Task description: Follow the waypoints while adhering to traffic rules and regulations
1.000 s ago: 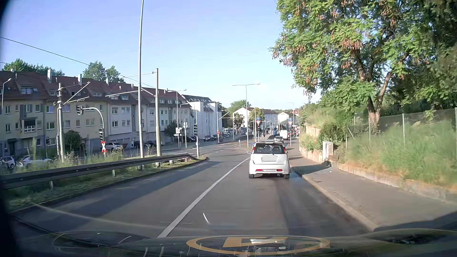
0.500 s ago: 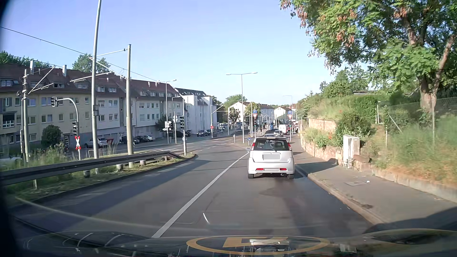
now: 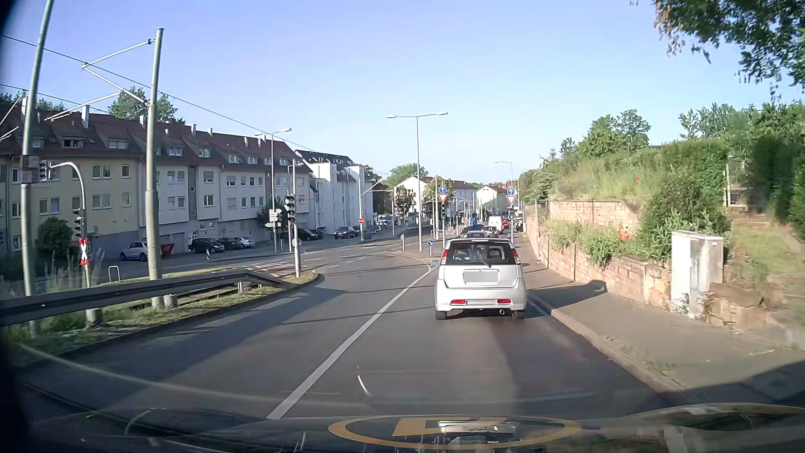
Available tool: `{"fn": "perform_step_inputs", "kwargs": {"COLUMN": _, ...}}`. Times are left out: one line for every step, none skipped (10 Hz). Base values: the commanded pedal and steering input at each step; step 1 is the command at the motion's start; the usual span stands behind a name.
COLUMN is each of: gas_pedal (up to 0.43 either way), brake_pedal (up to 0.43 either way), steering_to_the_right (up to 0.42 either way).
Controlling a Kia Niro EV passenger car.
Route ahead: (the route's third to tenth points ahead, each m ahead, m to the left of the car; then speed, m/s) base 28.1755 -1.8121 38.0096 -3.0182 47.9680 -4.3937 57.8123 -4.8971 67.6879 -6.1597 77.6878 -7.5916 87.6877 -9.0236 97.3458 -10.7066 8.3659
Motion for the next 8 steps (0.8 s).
{"fn": "perform_step_inputs", "kwargs": {"gas_pedal": 0.0, "brake_pedal": 0.22, "steering_to_the_right": 0.017}}
{"fn": "perform_step_inputs", "kwargs": {"gas_pedal": 0.0, "brake_pedal": 0.195, "steering_to_the_right": 0.017}}
{"fn": "perform_step_inputs", "kwargs": {"gas_pedal": 0.0, "brake_pedal": 0.183, "steering_to_the_right": 0.017}}
{"fn": "perform_step_inputs", "kwargs": {"gas_pedal": 0.0, "brake_pedal": 0.171, "steering_to_the_right": 0.018}}
{"fn": "perform_step_inputs", "kwargs": {"gas_pedal": 0.0, "brake_pedal": 0.165, "steering_to_the_right": 0.019}}
{"fn": "perform_step_inputs", "kwargs": {"gas_pedal": 0.0, "brake_pedal": 0.159, "steering_to_the_right": 0.019}}
{"fn": "perform_step_inputs", "kwargs": {"gas_pedal": 0.0, "brake_pedal": 0.159, "steering_to_the_right": 0.017}}
{"fn": "perform_step_inputs", "kwargs": {"gas_pedal": 0.0, "brake_pedal": 0.152, "steering_to_the_right": 0.017}}
